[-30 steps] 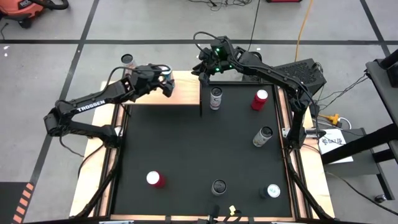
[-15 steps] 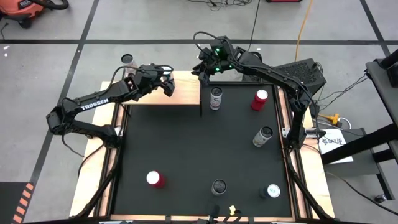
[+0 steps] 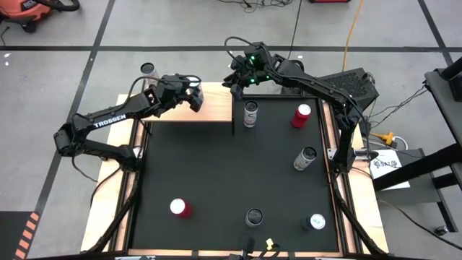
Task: Place canned beverage on shelf
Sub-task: Put the top blue soda can on the shelf
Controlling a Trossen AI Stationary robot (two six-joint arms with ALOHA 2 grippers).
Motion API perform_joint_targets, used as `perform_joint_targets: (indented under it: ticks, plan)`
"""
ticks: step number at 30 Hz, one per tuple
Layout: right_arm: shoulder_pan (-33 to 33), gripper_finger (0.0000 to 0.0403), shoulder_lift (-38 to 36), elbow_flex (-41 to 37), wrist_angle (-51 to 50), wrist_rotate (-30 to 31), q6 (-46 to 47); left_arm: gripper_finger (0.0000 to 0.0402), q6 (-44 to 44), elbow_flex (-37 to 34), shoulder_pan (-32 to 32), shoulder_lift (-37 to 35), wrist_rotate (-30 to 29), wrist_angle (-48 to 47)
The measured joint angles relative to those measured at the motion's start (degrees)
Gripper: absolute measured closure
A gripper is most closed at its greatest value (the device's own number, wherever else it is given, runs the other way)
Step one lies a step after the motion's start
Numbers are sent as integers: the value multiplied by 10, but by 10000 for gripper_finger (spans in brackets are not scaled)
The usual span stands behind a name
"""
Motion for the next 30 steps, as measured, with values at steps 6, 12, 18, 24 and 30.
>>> perform_joint_targets:
  ticks: [6,12,18,24,30]
  plan:
    - [0,312,0,0,-1,0,0,154,13,0,6,-4,-14,-7]
    - [4,312,0,0,-10,0,0,154,8,0,39,-14,-17,-30]
    - [9,312,0,0,-14,0,0,154,6,0,68,-14,-14,-32]
    - [11,312,0,0,-14,0,-5,154,8,0,82,-14,-7,-32]
    - [11,312,0,0,-14,0,-5,154,8,0,88,-14,-2,-32]
